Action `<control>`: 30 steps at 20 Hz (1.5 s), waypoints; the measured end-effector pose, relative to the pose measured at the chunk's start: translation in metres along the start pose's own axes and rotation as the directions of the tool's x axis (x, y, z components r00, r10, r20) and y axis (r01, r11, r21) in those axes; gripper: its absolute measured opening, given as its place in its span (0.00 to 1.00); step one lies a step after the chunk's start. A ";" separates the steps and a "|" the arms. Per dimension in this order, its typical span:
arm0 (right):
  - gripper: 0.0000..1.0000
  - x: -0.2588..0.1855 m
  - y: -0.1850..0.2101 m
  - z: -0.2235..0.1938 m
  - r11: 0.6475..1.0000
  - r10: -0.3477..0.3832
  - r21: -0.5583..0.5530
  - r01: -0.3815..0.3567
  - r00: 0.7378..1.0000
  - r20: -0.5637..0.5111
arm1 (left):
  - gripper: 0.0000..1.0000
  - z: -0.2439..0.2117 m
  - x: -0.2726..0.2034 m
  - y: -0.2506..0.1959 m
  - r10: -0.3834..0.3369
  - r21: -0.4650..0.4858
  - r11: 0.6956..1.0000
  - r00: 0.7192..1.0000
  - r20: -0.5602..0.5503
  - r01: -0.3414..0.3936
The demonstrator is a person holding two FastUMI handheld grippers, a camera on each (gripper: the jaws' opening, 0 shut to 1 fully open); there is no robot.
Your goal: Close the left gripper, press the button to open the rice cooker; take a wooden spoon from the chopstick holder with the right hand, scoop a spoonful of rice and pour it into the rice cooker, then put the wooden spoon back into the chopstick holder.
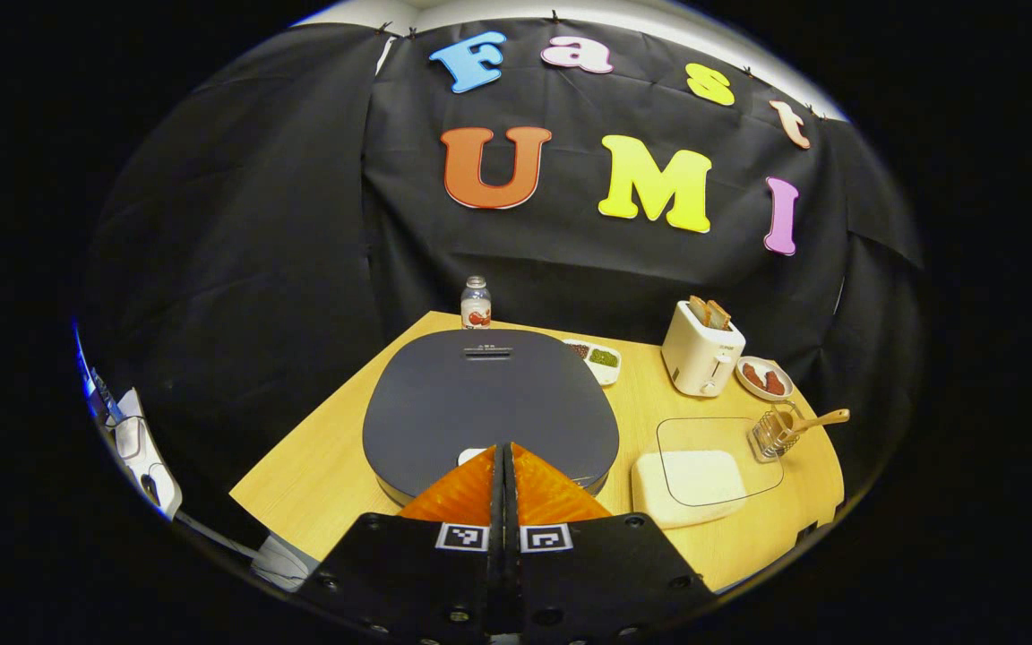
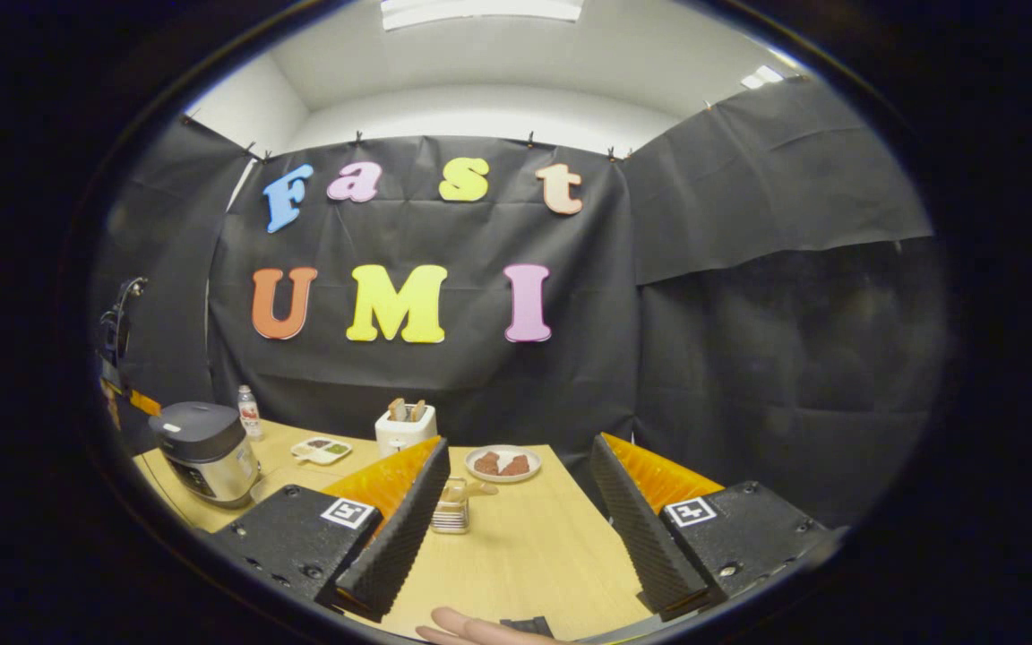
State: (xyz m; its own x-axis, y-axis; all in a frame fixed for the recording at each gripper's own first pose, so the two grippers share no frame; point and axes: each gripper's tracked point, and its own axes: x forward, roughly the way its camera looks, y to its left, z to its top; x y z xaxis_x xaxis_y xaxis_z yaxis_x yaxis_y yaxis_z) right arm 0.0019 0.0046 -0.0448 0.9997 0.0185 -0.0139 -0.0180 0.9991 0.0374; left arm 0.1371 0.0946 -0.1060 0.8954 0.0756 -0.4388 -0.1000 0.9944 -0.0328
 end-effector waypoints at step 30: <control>1.00 -0.006 0.015 -0.037 1.000 0.012 0.013 -0.011 1.000 -0.020 | 0.77 0.032 -0.045 -0.013 0.045 -0.019 0.999 0.977 0.210 -0.042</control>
State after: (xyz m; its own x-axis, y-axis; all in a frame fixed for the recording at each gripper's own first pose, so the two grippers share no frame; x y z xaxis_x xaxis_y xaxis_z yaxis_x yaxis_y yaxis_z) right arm -0.0046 0.0208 -0.0812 0.9990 0.0308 -0.0334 -0.0291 0.9983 0.0503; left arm 0.1119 0.0810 -0.0570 0.9610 0.1340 -0.2419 -0.1458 0.9888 -0.0315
